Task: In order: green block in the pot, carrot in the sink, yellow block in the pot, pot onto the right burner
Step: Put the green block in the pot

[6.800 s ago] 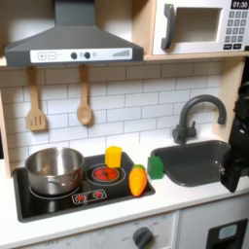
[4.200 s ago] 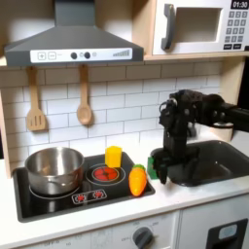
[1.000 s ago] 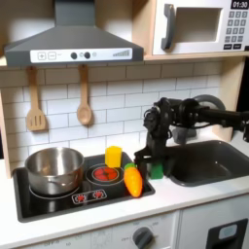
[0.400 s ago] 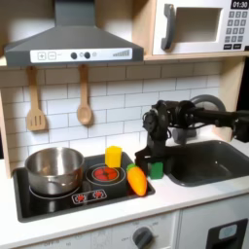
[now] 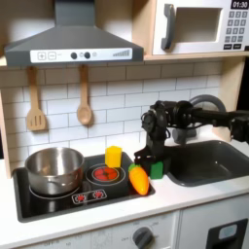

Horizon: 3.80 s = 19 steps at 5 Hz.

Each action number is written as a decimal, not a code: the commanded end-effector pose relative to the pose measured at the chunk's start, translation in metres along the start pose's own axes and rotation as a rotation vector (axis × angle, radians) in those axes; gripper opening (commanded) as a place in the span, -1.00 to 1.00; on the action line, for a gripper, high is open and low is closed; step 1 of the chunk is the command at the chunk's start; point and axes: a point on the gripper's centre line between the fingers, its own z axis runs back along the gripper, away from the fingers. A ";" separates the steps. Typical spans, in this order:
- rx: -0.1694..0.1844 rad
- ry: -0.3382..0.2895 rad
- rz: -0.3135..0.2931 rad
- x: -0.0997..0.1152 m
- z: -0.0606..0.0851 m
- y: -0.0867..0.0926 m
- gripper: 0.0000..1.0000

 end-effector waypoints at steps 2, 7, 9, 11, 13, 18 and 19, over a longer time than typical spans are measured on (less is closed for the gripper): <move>-0.026 -0.047 0.008 0.004 0.024 -0.002 -1.00; -0.051 -0.139 0.271 -0.002 0.095 0.078 -1.00; -0.038 -0.151 0.342 -0.009 0.103 0.109 -1.00; -0.012 -0.169 0.416 -0.010 0.109 0.139 -1.00; -0.004 -0.170 0.465 -0.006 0.109 0.163 -1.00; 0.036 -0.146 0.503 0.013 0.085 0.206 -1.00; 0.038 -0.146 0.503 0.018 0.084 0.209 -1.00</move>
